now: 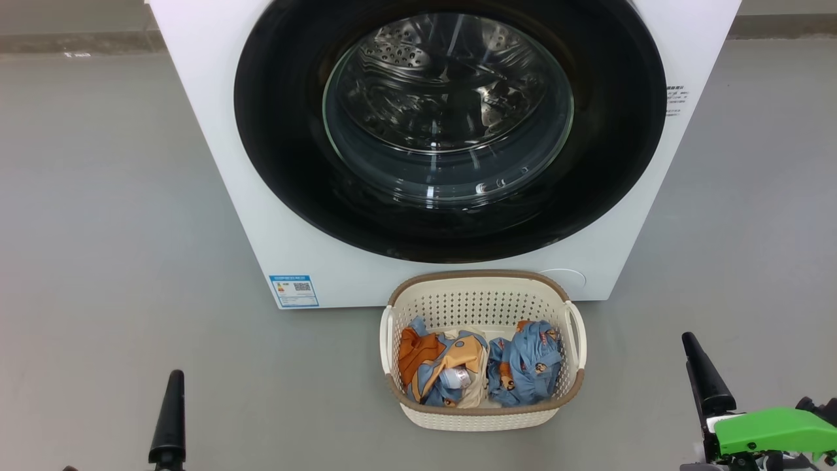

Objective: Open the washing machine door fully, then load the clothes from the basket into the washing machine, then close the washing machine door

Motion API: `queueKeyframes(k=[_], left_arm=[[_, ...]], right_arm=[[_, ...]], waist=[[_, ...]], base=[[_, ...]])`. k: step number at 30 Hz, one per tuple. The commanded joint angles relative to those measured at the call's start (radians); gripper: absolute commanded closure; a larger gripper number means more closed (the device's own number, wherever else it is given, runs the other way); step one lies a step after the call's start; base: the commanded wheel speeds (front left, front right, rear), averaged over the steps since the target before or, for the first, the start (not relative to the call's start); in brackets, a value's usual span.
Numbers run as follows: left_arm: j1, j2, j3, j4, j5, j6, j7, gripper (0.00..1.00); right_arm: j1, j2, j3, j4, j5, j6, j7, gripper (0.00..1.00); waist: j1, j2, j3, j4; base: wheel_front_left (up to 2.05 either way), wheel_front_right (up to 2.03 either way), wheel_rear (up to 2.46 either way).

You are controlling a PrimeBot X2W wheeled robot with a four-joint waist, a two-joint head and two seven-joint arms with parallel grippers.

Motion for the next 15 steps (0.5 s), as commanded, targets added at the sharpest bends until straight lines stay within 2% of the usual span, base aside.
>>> queueKeyframes(k=[1,15], left_arm=[[-0.042,0.021,0.007,-0.037,0.045,0.000,-0.013,0.00],[-0.047,0.034,-0.008,-0.040,0.270,0.000,-0.051,0.00]], right_arm=[[-0.057,-0.024,0.013,-0.032,-0.052,0.002,-0.015,0.00],[-0.067,-0.037,0.041,-0.027,-0.255,0.003,-0.053,0.00]], waist=[[0.0000,0.0000,0.001,0.001],[0.0000,0.0000,0.005,0.004]], base=[[0.00,0.00,0.00],[0.00,0.00,0.00]])
